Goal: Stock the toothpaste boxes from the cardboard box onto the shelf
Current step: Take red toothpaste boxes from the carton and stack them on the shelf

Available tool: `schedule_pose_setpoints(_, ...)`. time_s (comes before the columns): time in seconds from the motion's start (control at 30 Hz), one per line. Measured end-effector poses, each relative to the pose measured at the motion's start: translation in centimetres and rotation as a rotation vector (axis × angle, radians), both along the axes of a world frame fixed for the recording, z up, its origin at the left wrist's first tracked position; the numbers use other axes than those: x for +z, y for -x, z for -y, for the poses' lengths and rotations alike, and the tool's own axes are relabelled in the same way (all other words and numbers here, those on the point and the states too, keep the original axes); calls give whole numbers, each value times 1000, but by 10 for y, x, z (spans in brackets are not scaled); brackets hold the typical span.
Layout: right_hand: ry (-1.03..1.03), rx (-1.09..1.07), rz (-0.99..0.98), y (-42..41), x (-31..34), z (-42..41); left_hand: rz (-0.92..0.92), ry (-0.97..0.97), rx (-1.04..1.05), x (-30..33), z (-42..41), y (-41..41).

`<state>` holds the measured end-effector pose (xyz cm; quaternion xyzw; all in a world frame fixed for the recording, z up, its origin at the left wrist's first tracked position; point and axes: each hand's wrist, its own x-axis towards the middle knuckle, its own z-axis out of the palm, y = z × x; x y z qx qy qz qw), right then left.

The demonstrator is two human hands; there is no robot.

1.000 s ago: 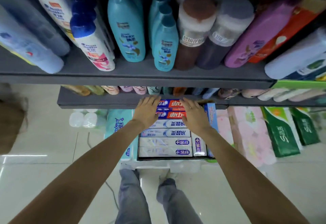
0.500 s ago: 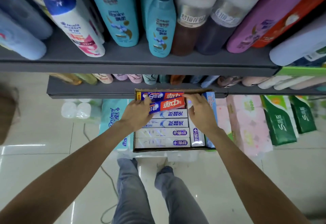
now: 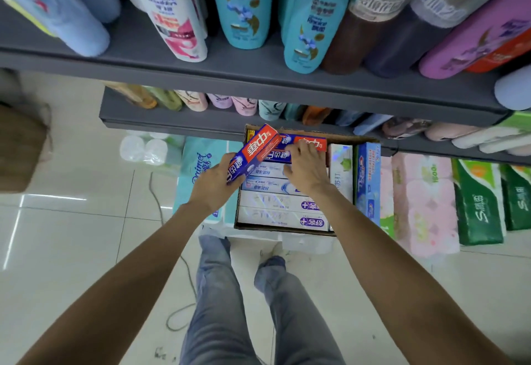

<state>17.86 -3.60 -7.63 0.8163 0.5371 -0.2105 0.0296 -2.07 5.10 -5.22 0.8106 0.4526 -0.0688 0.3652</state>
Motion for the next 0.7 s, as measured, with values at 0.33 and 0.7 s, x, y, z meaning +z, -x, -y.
schedule_pose_setpoints(0.33,198,403,382,-7,13,-39,71,80,156,-9,10,16)
schedule_pose_setpoints(0.7,186,429,286,-20,17,-23,175,109,218,-2,1,24)
